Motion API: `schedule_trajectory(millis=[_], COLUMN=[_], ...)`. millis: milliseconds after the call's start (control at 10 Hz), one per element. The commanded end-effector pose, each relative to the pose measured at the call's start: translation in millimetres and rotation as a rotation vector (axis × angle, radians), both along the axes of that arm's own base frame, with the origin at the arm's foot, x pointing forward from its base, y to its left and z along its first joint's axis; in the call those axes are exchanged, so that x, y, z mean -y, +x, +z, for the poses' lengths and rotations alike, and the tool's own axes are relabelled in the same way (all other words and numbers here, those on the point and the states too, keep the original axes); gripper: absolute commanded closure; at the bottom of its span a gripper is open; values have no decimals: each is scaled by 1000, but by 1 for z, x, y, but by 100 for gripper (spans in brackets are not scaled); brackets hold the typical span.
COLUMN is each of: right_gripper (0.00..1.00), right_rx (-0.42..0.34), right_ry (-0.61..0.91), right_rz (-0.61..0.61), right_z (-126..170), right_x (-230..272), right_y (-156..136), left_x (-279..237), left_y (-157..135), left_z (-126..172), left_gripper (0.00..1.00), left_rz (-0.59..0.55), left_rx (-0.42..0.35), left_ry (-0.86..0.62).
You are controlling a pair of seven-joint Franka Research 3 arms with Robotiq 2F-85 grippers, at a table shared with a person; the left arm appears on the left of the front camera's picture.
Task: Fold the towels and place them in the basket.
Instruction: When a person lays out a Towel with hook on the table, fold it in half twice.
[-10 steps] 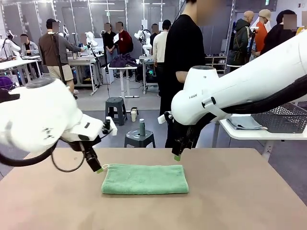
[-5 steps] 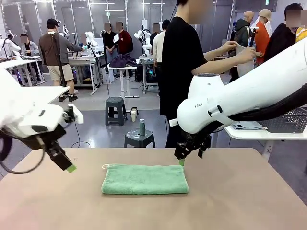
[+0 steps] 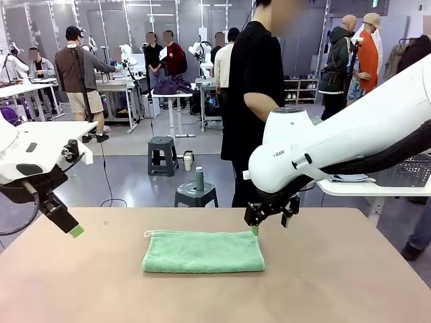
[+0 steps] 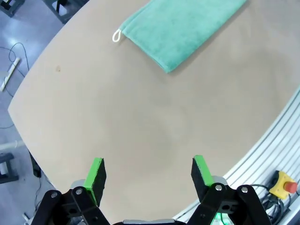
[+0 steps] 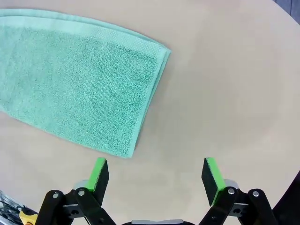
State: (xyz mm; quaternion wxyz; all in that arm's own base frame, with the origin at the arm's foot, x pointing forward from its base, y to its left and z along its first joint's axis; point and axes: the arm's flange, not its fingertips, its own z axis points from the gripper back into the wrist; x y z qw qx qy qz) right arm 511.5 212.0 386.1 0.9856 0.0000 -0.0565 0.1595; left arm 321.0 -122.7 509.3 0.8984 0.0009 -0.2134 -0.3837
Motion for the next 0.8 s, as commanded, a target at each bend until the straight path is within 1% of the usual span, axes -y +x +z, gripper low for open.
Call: schedule_trajectory(millis=[0, 100, 200, 300, 500, 700], right_gripper=[0, 0, 0, 0, 0, 0], right_rx=[10, 0, -25, -44, -47, -48], right_ry=[-4, 0, -21, 18, 31, 45], right_rz=[11, 0, -69, -110, -196, -249], right_z=[4, 0, -10, -21, -39, -56], right_x=[3, 0, -7, -13, -14, -15], right_y=[0, 0, 6, 10, 17, 19], left_x=[4, 4, 4, 4, 4, 4], left_y=[1, 1, 1, 1, 1, 1], left_z=[-1, -1, -1, -1, -1, -1], left_gripper=[8, 8, 8, 8, 8, 8], left_rz=[-19, -19, -19, -19, -19, -19], left_rx=[5, 5, 5, 5, 5, 5], left_ry=[-13, -13, -13, -13, -13, -13])
